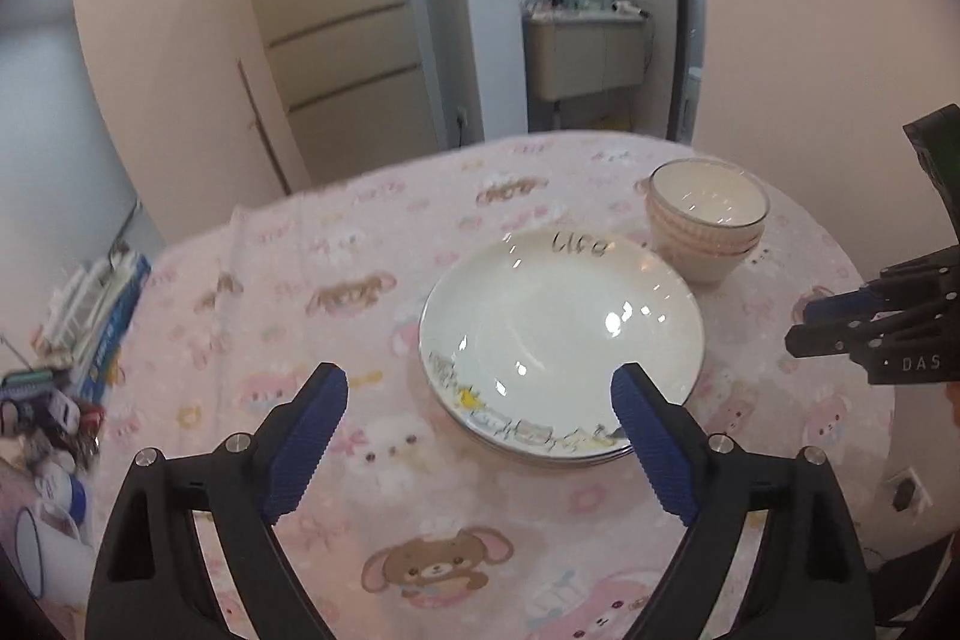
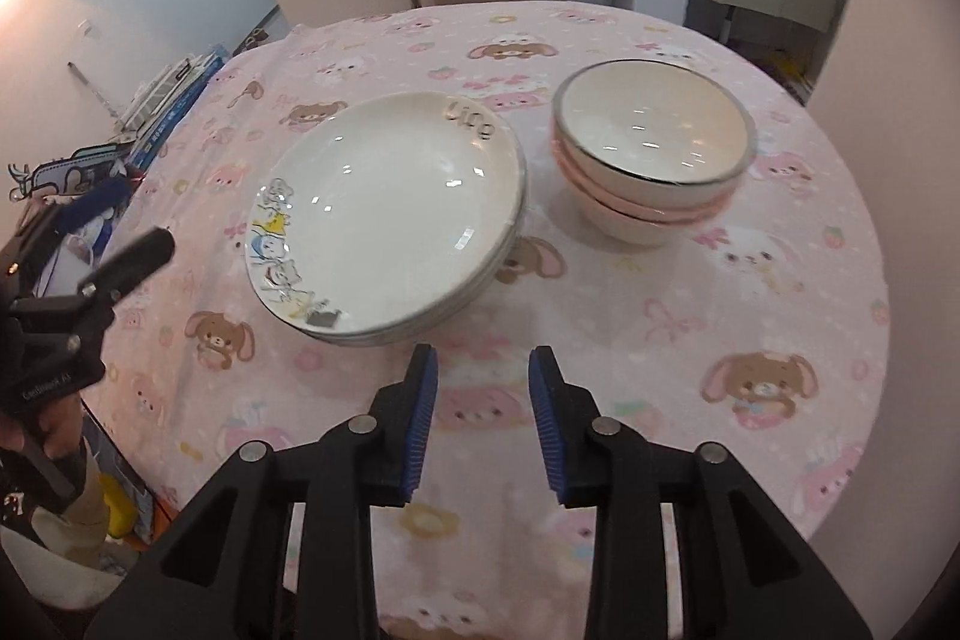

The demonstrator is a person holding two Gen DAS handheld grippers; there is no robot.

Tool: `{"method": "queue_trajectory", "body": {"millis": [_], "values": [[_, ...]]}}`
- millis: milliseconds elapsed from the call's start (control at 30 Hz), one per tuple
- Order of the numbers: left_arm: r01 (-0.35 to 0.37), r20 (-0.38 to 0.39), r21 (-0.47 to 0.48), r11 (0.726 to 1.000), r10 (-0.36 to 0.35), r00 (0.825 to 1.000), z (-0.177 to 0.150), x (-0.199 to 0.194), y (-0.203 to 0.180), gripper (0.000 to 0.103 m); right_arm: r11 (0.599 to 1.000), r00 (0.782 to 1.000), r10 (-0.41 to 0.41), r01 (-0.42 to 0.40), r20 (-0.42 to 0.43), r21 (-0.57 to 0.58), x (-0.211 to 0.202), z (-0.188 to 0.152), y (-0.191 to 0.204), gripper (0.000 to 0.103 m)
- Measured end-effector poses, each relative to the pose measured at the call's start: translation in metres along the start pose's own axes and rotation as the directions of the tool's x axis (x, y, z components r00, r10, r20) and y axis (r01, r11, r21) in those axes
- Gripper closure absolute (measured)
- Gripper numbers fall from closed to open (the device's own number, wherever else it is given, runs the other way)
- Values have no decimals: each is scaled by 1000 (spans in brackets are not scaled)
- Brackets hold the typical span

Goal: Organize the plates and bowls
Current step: 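Move both tools toward the stacked white-and-pink bowls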

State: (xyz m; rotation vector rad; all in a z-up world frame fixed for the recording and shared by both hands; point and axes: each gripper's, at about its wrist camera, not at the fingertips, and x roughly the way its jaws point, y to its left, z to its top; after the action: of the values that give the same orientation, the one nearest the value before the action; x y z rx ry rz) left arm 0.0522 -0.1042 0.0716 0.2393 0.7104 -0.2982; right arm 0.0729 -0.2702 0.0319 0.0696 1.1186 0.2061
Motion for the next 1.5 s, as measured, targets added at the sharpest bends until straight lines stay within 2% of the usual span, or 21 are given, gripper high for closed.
{"method": "queue_trajectory", "body": {"millis": [33,167,233,333,400,467,600,733,767,800,900,933,967,1033,1167,1267,1433,1500], "values": [[16,14,3,1000,-16,1000,2,-3,-3,12,1000,1000,-15,15,14,11,-7,-3,-5,71],[89,84,-18,996,-87,993,10,-15,-15,12,997,990,-76,74,122,26,-43,-9,-19,52],[99,137,-31,995,-94,986,15,-23,-23,11,996,981,-81,75,175,38,-60,-11,-23,46],[142,183,-25,989,-135,974,23,-30,-34,11,997,967,-69,57,244,58,-84,-14,-32,31],[167,197,-26,986,-158,968,28,-33,-40,11,996,953,-73,56,295,66,-98,-17,-36,14],[196,222,-40,980,-183,958,33,-37,-46,11,995,932,-92,70,350,75,-109,-17,-40,3],[217,264,-36,975,-200,943,47,-40,-58,11,990,897,-125,86,425,112,-123,-13,-54,1],[222,313,-42,974,-198,929,65,-33,-66,10,985,881,-122,52,457,163,-126,-3,-73,1],[223,327,-42,974,-197,924,68,-32,-67,6,984,878,-126,51,462,172,-125,-1,-78,1],[222,358,-35,974,-195,913,75,-28,-69,0,982,874,-135,55,466,182,-124,2,-82,1],[199,410,-41,979,-165,897,88,-18,-73,0,973,864,-180,86,470,214,-118,12,-95,1],[210,405,-32,977,-179,897,95,-10,-76,0,970,865,-191,94,464,223,-114,16,-100,1],[225,379,-25,974,-199,904,102,-1,-78,0,969,871,-190,92,454,229,-111,20,-104,1],[257,312,-23,966,-238,920,113,15,-81,0,971,894,-156,62,420,230,-101,31,-113,1],[318,119,-73,945,-309,944,141,69,-82,0,969,933,-101,13,345,247,-80,51,-132,1],[336,-4,-108,936,-339,941,152,108,-81,0,969,953,-86,13,289,247,-56,64,-142,1],[337,-123,-126,933,-352,928,153,155,-86,4,959,985,1,-49,170,279,-5,77,-157,4],[330,-162,-115,937,-345,924,152,171,-89,6,954,991,-5,-34,130,297,13,80,-162,6]]}}
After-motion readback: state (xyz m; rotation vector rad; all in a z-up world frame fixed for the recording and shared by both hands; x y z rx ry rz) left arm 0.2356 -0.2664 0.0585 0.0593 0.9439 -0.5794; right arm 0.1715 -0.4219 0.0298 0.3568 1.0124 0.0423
